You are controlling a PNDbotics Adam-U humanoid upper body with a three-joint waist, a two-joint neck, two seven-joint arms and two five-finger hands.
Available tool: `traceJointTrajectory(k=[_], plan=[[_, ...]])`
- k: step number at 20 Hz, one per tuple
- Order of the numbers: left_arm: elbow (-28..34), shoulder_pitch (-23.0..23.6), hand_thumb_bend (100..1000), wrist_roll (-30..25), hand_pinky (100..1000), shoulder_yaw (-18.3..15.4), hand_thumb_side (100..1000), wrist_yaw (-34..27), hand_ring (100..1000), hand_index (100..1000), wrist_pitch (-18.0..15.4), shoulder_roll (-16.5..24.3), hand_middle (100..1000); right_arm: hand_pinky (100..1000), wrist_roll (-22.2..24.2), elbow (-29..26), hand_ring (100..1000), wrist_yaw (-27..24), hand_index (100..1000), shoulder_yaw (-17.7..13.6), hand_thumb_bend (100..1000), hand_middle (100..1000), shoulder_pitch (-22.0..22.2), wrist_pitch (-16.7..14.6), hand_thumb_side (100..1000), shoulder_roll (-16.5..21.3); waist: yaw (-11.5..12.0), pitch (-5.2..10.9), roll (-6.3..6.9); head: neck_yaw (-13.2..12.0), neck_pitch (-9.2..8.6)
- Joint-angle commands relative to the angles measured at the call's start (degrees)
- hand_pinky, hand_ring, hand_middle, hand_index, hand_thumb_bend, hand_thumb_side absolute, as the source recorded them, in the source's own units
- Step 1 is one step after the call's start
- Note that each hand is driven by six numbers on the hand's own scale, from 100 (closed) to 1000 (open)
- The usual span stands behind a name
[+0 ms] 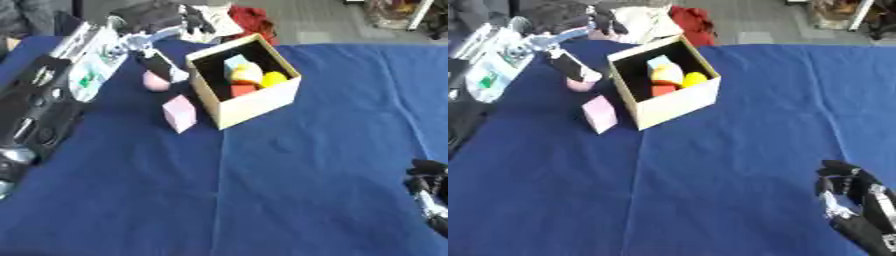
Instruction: Pick up objects on the table and place them in the box.
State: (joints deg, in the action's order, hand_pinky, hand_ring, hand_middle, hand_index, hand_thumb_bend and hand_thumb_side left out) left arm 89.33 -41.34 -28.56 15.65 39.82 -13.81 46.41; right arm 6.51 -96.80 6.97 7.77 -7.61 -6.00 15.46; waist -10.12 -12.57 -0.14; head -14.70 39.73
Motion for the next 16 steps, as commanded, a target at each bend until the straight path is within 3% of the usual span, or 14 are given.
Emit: traceJointTrajectory(k=[1, 11, 16], plan=[[3.5, 1.2, 424, -5.0, 814, -0.4, 203, -3.0, 755, 900, -0.9, 4.4, 780, 682, -0.1, -0.8, 659, 0.3, 804, -0.6, 100, 674, -0.7, -0.1, 382, 1.3, 0.1, 1.38, 0.40, 0.3, -0.69], [-1.7, 2.7, 471, -16.2, 820, 3.6, 225, -2.6, 764, 883, -4.3, 3.7, 780, 681, -0.2, -0.6, 659, 0.4, 804, -0.6, 100, 674, -0.7, -0.1, 380, 1.2, -0.5, 1.42, 0.27, 0.1, -0.77], [-5.3, 1.9, 513, -17.5, 831, 3.8, 199, 0.2, 794, 908, -5.2, 2.2, 826, 681, -0.2, -0.7, 658, 0.3, 803, -0.6, 100, 674, -0.6, 0.0, 386, 1.2, -0.7, 1.38, 0.41, 0.2, -0.75]])
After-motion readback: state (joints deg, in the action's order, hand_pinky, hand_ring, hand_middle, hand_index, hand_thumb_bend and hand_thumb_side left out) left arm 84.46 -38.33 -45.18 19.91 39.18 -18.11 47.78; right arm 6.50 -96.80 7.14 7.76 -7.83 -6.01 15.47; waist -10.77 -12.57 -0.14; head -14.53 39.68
